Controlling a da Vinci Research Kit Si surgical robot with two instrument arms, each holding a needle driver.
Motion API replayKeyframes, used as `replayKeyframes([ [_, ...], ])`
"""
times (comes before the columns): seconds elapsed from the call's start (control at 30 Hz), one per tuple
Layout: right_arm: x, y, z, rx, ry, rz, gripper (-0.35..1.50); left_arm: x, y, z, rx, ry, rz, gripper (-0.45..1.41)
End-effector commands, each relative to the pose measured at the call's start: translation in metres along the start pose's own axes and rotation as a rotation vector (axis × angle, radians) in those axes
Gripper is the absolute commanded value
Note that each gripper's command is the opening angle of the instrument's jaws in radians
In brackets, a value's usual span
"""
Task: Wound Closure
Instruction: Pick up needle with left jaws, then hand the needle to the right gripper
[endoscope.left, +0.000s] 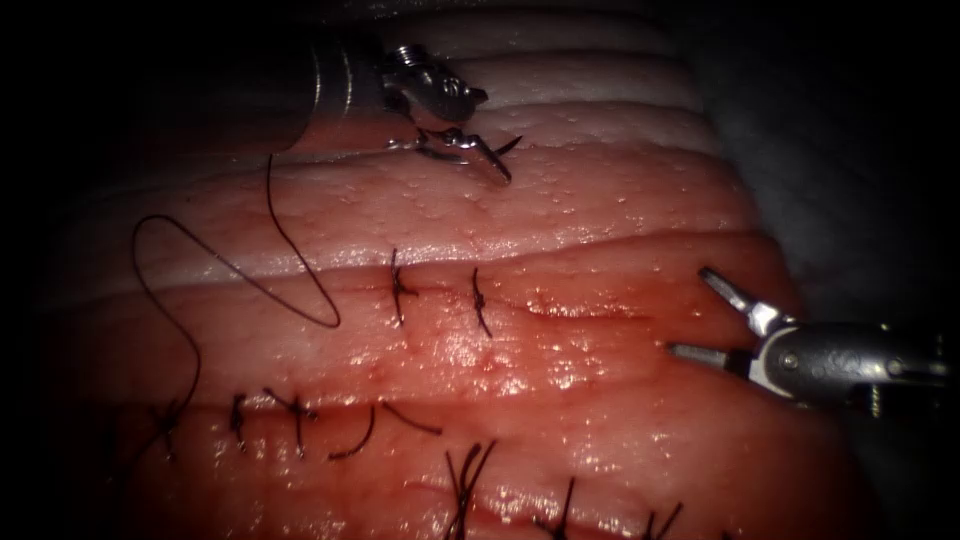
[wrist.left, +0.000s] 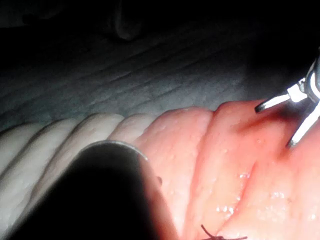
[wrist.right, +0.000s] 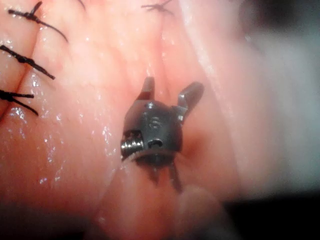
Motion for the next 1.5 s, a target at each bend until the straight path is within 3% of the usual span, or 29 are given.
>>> replayKeyframes([
  [0.03,0.0,-0.0006,0.0009,0.001,0.002,0.0,1.13,0.0003,-0.0006,0.001,0.002,-0.008,0.001,0.63],
  [0.63,-0.0003,-0.0015,0.0015,-0.004,-0.005,-0.005,1.13,-0.0013,-0.0046,0.0097,-0.107,-0.145,-0.044,0.49],
  [0.73,-0.0003,-0.0015,0.0016,-0.004,-0.005,-0.005,1.13,-0.0018,-0.0047,0.0103,-0.129,-0.156,-0.045,0.09],
  [0.8,-0.0003,-0.0015,0.0016,-0.004,-0.005,-0.005,1.13,-0.0018,-0.0049,0.0104,-0.132,-0.153,-0.042,-0.45],
  [1.1,-0.0003,-0.0013,0.0016,-0.004,-0.007,0.002,1.11,-0.0022,-0.0049,0.0093,-0.184,-0.145,-0.001,-0.45],
  [1.27,0.0,-0.0005,0.0019,0.012,-0.003,0.054,1.11,-0.0022,-0.0039,0.006,-0.123,-0.075,0.063,-0.45],
  [1.5,0.0005,0.0013,0.0028,0.098,0.033,0.222,1.08,-0.0013,0.0001,0.001,-0.073,0.072,0.191,-0.45],
])
